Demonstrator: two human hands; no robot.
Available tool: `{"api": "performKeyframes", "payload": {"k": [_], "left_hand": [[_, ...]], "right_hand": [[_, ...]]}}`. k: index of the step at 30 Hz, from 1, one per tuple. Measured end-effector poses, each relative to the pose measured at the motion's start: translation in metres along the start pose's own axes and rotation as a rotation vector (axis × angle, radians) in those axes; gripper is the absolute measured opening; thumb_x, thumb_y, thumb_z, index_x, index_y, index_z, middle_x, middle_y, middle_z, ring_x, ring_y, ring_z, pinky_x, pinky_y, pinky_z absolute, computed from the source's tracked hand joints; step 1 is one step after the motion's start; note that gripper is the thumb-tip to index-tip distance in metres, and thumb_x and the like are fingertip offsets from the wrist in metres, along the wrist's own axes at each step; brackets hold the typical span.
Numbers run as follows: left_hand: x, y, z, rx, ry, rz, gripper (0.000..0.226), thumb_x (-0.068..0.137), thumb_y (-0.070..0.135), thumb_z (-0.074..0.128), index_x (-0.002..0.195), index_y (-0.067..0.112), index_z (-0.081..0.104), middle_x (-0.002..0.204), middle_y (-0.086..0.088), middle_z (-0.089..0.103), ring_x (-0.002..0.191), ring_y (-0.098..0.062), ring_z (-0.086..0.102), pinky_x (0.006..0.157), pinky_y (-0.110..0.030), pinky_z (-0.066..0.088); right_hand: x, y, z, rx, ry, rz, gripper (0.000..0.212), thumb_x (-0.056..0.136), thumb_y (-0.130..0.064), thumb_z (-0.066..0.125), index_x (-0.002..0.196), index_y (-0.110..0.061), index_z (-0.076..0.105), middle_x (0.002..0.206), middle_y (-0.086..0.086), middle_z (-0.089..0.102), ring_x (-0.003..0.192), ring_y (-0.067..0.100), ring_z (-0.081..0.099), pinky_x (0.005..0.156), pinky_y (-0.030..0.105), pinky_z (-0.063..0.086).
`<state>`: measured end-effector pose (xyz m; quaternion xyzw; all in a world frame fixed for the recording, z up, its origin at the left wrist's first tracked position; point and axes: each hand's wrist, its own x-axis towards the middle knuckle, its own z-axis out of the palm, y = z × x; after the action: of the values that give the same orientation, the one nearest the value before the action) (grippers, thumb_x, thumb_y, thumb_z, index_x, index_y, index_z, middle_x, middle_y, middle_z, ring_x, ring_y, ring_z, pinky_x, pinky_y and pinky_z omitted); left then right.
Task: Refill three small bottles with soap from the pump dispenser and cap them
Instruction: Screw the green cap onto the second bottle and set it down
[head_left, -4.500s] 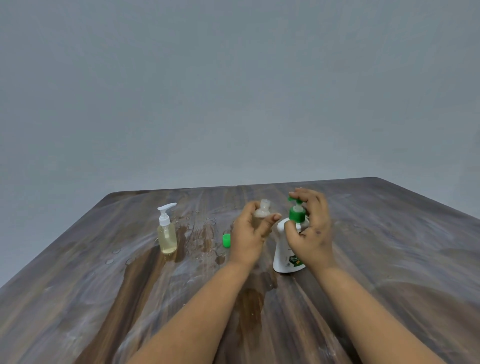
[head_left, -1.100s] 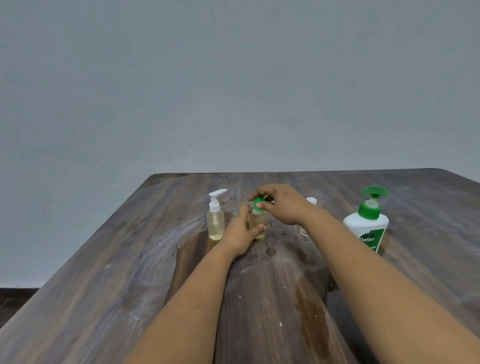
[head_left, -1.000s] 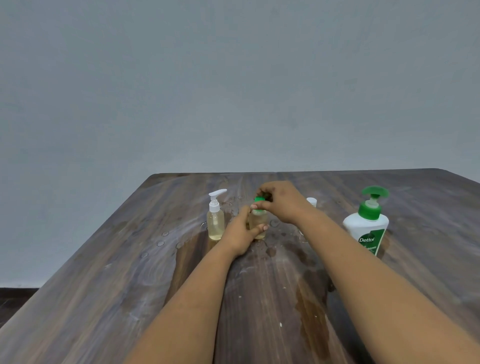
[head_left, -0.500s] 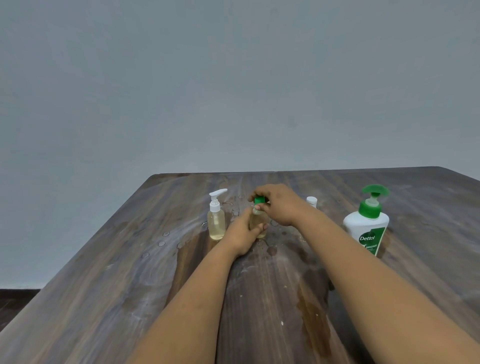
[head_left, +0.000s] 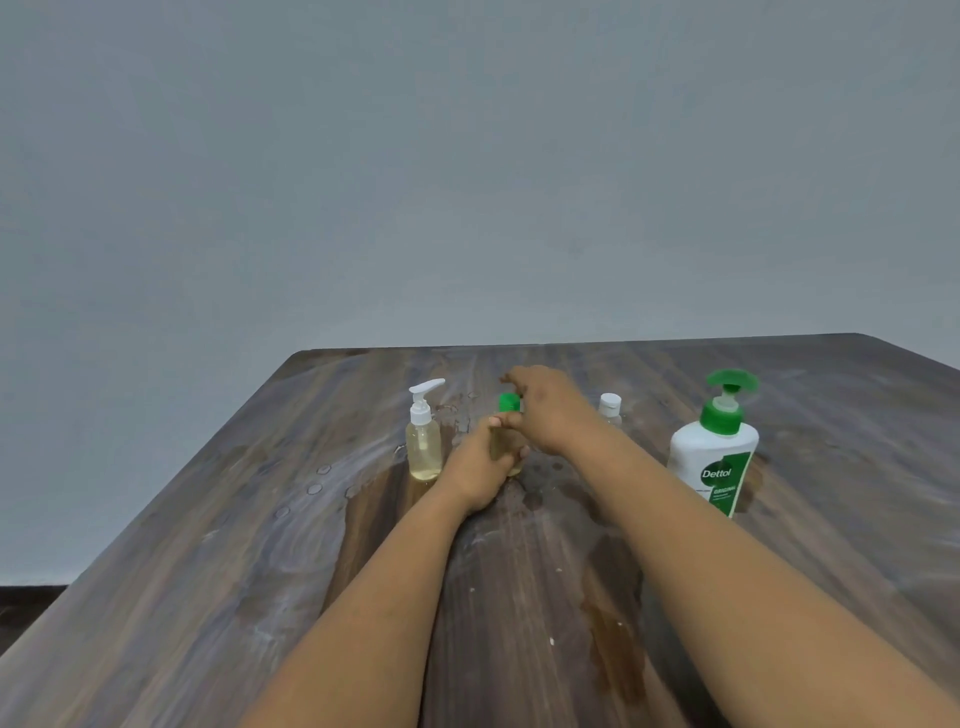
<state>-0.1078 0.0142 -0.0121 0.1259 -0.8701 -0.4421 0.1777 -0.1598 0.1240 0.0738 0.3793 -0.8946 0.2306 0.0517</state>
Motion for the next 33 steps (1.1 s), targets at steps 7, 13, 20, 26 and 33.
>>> {"api": "performKeyframes", "payload": {"k": [7,13,20,26,33], "left_hand": [[-0.002,0.008,-0.003,-0.048,0.082,-0.007,0.06,0.084,0.037,0.074,0.129,0.012,0.043,0.125,-0.005,0.06,0.114,-0.022,0.058,0.096,-0.035,0.046],[-0.026,0.035,0.0,0.074,0.436,0.344,0.063,0.089,0.031,0.07,0.14,0.008,0.041,0.145,-0.006,0.046,0.135,-0.019,0.041,0.109,-0.025,0.028],[-0.038,0.053,0.021,0.148,0.416,0.71,0.013,0.085,0.017,0.071,0.086,0.011,0.059,0.081,0.004,0.058,0.075,-0.007,0.053,0.071,-0.022,0.047],[-0.028,0.033,0.046,-0.095,0.038,0.145,0.055,0.07,0.037,0.086,0.112,0.014,0.06,0.104,0.004,0.063,0.096,-0.009,0.06,0.082,-0.018,0.049],[-0.023,0.025,0.049,-0.181,0.036,0.135,0.031,0.075,0.017,0.084,0.087,0.028,0.058,0.07,0.016,0.063,0.063,0.01,0.061,0.063,-0.008,0.044]], "right_hand": [[-0.008,0.02,-0.046,-0.427,-0.035,0.146,0.039,0.09,0.004,0.056,0.128,-0.006,0.059,0.128,0.016,0.059,0.117,0.03,0.058,0.093,0.032,0.047],[-0.017,0.016,-0.049,-0.52,-0.114,0.222,0.021,0.087,0.009,0.049,0.09,-0.004,0.065,0.104,0.014,0.066,0.098,0.032,0.064,0.071,0.031,0.043],[-0.019,0.014,-0.059,-0.473,-0.134,0.199,0.022,0.09,-0.001,0.061,0.07,-0.009,0.056,0.072,0.005,0.057,0.081,0.025,0.059,0.063,0.029,0.048],[-0.029,0.011,-0.065,-0.373,-0.235,0.119,0.026,0.087,-0.022,0.073,0.107,-0.005,0.072,0.106,0.01,0.073,0.101,0.022,0.067,0.086,0.03,0.051],[-0.031,0.015,-0.056,-0.281,-0.171,0.078,0.041,0.093,-0.046,0.061,0.108,-0.009,0.071,0.109,0.005,0.069,0.105,0.021,0.062,0.084,0.029,0.048]]}}
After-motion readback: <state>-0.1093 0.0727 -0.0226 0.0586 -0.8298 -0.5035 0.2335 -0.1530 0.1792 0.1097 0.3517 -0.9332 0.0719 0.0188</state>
